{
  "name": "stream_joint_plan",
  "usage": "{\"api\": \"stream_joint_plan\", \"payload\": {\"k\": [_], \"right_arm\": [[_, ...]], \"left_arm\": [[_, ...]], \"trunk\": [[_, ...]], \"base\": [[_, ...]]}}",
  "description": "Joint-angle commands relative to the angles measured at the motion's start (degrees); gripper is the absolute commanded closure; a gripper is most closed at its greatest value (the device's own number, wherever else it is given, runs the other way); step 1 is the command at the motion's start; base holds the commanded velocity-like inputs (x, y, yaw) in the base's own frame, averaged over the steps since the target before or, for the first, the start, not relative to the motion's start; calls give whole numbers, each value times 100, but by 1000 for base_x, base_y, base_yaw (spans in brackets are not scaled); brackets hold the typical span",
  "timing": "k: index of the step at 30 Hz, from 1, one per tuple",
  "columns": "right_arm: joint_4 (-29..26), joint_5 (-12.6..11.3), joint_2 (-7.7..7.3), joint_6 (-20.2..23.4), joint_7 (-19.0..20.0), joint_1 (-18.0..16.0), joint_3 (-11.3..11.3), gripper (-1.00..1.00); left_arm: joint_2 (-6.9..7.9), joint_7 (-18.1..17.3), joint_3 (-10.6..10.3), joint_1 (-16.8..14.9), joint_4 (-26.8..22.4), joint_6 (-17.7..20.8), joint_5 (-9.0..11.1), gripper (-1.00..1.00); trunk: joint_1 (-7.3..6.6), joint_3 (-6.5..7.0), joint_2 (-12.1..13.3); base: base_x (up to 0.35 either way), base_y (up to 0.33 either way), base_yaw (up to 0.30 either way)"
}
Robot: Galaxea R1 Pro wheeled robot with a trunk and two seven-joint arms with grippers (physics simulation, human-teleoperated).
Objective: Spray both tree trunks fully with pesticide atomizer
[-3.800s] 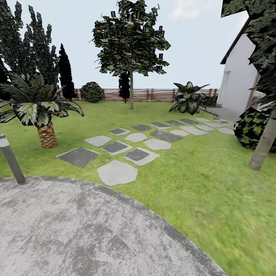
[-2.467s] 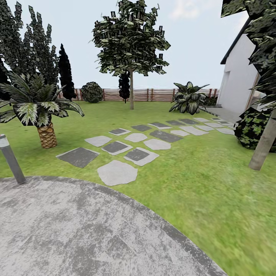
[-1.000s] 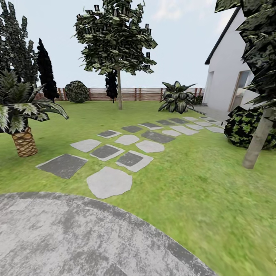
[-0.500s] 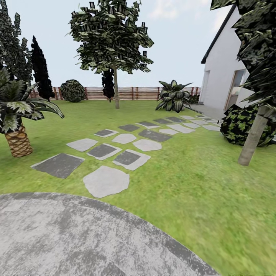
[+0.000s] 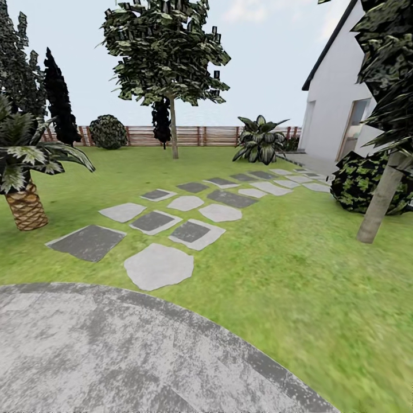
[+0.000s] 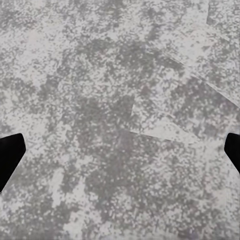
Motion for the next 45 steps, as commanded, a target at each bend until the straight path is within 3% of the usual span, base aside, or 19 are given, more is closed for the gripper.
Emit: {"api": "stream_joint_plan", "payload": {"k": [1,45], "right_arm": [[3,1,0,-17,-12,-5,2,-100],[3,0,-3,-17,-12,-6,2,-100]], "left_arm": [[1,1,0,-3,4,-20,30,-100],[3,-1,0,-3,4,-25,30,-100]], "trunk": [[22,-33,-44],[988,-1226,-1809]], "base": [[0,0,0],[0,0,0]]}}
